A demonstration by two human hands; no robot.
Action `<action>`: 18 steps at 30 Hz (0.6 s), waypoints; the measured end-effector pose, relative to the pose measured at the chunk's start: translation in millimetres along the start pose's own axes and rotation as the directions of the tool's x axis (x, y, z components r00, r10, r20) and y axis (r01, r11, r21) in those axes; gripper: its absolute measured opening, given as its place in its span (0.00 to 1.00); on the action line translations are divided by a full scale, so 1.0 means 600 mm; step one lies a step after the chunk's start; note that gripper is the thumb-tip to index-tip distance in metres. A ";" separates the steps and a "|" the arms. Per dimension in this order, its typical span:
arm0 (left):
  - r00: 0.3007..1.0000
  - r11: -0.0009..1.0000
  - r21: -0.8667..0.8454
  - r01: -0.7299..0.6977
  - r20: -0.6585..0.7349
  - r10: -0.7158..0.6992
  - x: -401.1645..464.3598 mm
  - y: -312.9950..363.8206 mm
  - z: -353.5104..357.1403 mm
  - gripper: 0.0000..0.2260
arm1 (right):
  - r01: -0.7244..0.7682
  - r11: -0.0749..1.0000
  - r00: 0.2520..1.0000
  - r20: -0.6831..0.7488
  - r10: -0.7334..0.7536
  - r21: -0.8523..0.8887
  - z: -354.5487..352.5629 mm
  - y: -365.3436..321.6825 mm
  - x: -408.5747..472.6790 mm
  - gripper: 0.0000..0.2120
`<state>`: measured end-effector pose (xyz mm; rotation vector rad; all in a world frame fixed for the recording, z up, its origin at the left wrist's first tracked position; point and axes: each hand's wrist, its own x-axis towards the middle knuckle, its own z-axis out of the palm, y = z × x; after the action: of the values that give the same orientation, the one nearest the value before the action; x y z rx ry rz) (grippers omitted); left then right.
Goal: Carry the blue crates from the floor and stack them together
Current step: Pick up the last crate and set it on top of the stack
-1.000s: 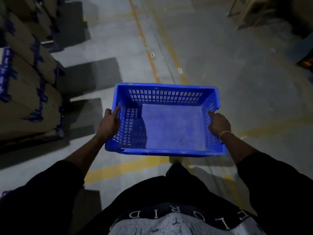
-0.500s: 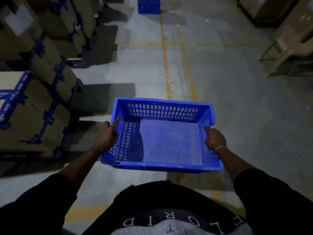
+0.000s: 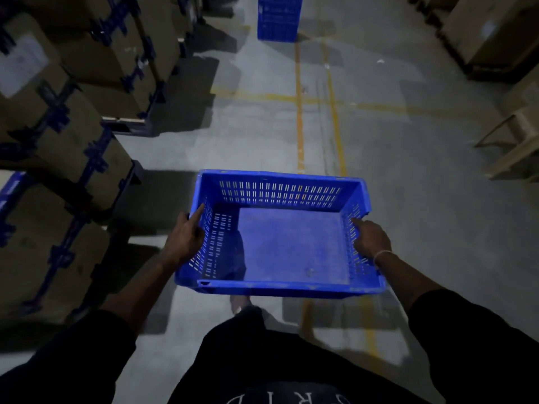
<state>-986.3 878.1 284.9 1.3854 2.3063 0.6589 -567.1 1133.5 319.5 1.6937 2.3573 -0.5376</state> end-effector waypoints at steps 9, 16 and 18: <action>0.997 0.999 -0.011 -0.036 0.073 0.037 0.353 -0.005 -0.116 0.38 | -0.023 0.999 0.999 -0.039 0.024 0.022 -0.121 -0.128 0.296 0.34; 0.997 1.000 0.017 -0.012 0.074 0.010 0.631 0.005 -0.126 0.34 | -0.048 0.997 0.996 -0.077 0.053 0.064 -0.207 -0.160 0.542 0.33; 0.998 1.000 0.006 0.014 0.056 -0.015 0.712 0.022 -0.115 0.33 | -0.040 0.998 0.996 -0.076 0.044 0.057 -0.232 -0.159 0.631 0.33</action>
<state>-1205.1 1250.2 318.1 1.3707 2.2738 0.6017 -773.8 1492.4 328.7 1.8148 2.3745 -0.5451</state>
